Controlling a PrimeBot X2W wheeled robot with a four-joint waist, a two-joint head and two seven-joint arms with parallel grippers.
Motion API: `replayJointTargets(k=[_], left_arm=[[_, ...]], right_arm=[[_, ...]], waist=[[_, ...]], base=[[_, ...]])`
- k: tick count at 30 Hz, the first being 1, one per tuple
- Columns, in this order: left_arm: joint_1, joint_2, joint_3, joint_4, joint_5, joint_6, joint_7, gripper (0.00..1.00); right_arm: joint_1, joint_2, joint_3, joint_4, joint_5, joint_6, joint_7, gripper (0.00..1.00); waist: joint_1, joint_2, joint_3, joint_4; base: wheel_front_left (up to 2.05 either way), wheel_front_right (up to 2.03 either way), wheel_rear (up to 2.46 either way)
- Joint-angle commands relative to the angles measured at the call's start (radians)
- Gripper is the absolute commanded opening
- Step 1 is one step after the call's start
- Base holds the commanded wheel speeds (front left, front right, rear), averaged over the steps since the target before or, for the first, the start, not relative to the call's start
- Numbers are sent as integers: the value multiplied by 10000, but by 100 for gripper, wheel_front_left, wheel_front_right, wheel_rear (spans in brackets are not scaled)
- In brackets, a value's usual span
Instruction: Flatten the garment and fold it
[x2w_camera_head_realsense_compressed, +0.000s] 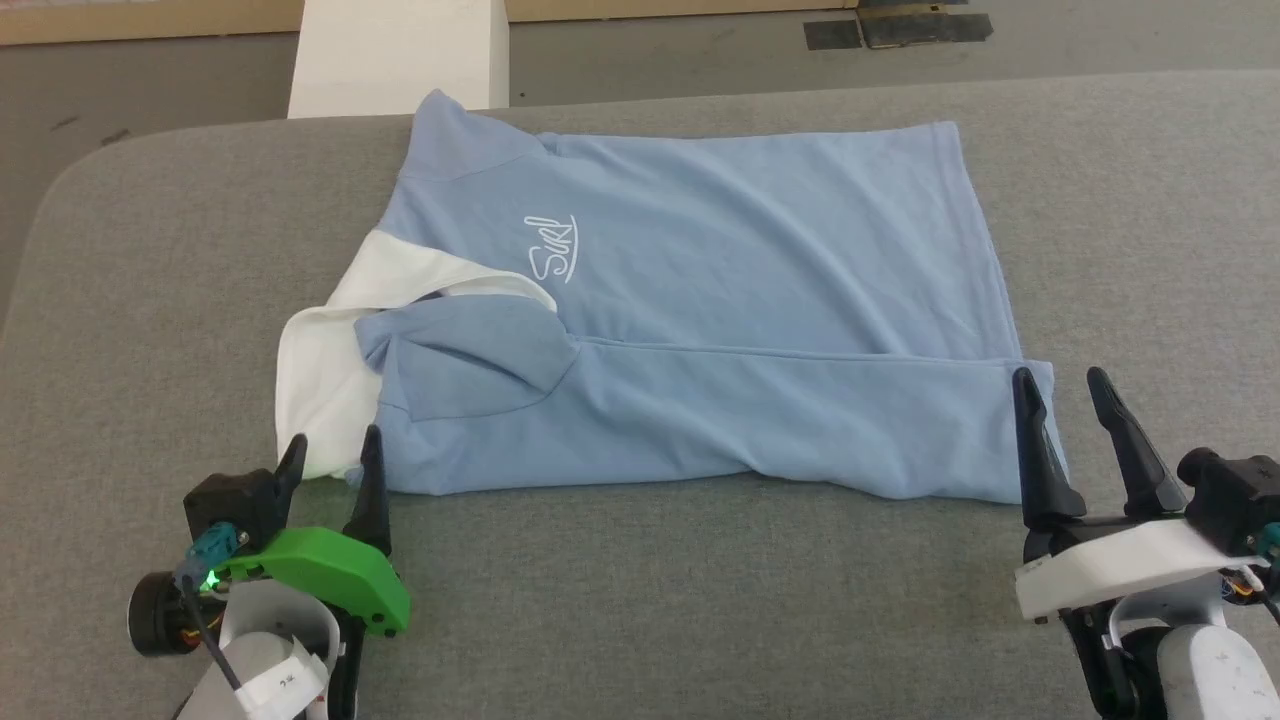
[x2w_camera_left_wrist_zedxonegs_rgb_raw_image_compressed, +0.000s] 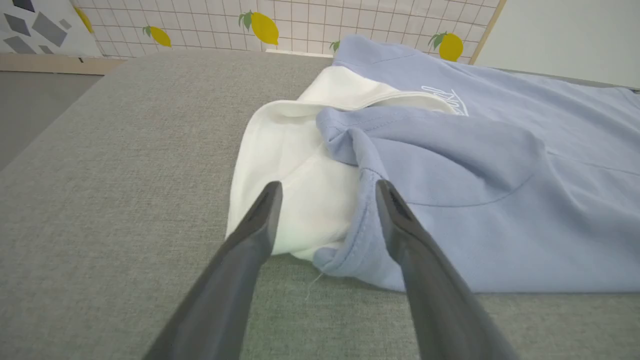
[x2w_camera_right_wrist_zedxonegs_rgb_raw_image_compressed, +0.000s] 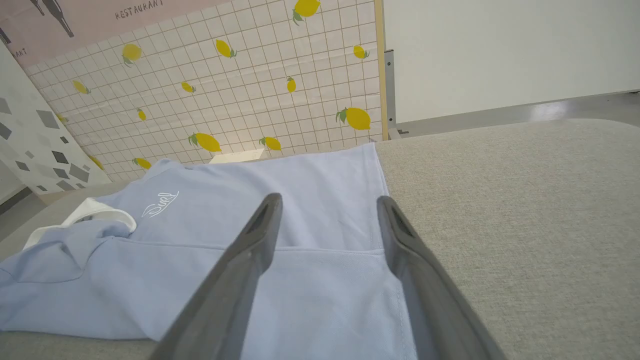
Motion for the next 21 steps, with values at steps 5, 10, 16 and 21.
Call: replayJointTargets(k=[5,10,16,21], left_arm=[[-139,-157,127,490,-172,643,874,100],[-290,-142,92,735,-443,1009,2192,100],[-119,-66,-130,708,-894,1241,4092,0],[11,63,-176,188,-955,1247,4324,0]], right_arm=[[217,184,100,-137,-205,-15,-191,100],[233,255,217,-133,-188,-15,-114,100],[247,293,277,-107,-155,-15,-66,100],[235,314,186,-103,-232,-15,-34,100]], waist=[[0,0,22,-196],[0,0,44,-418],[0,0,32,-618],[0,0,15,-638]], base=[[0,0,0],[0,0,0],[0,0,0],[0,0,0]])
